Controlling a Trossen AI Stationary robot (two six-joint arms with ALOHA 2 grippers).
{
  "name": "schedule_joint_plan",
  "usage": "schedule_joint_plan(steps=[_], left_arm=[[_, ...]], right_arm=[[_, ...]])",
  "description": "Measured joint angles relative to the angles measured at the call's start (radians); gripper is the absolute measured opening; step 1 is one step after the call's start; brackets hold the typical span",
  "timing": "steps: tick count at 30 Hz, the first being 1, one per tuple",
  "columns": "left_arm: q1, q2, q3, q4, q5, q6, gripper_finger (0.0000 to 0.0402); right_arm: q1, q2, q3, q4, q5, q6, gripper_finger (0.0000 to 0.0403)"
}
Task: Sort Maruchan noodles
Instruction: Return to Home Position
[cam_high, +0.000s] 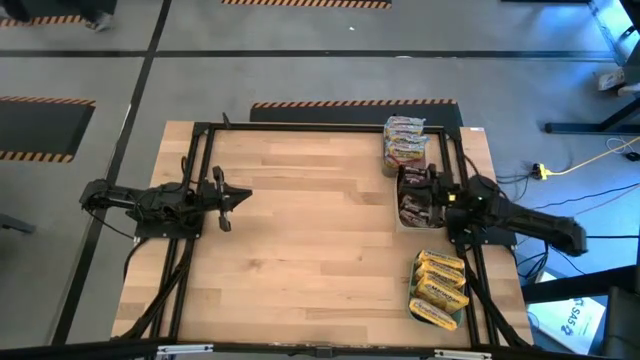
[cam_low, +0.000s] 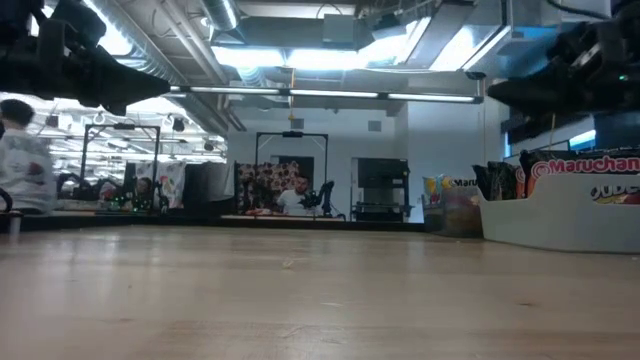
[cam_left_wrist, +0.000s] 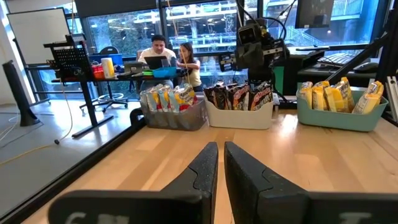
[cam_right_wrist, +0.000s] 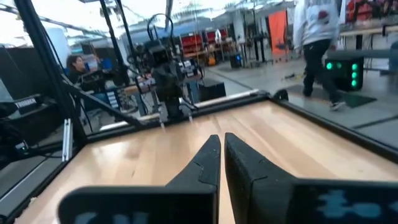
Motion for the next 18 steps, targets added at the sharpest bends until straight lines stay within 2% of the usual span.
schedule_joint_plan(steps=[3,11,18], left_arm=[[0.0,0.0,0.0,0.0,0.0,0.0,0.0024],[0.0,0.0,0.0,0.0,0.001,0.0,0.0024],[0.0,0.0,0.0,0.0,0.005,0.0,0.0024]], right_arm=[[0.0,-0.13,0.0,-0.115,0.001,-0.002,0.001],[0.0,-0.12,0.002,-0.132,-0.149,-0.022,0.001],[0.0,-0.107,0.002,-0.131,-0.149,-0.017,0.001]])
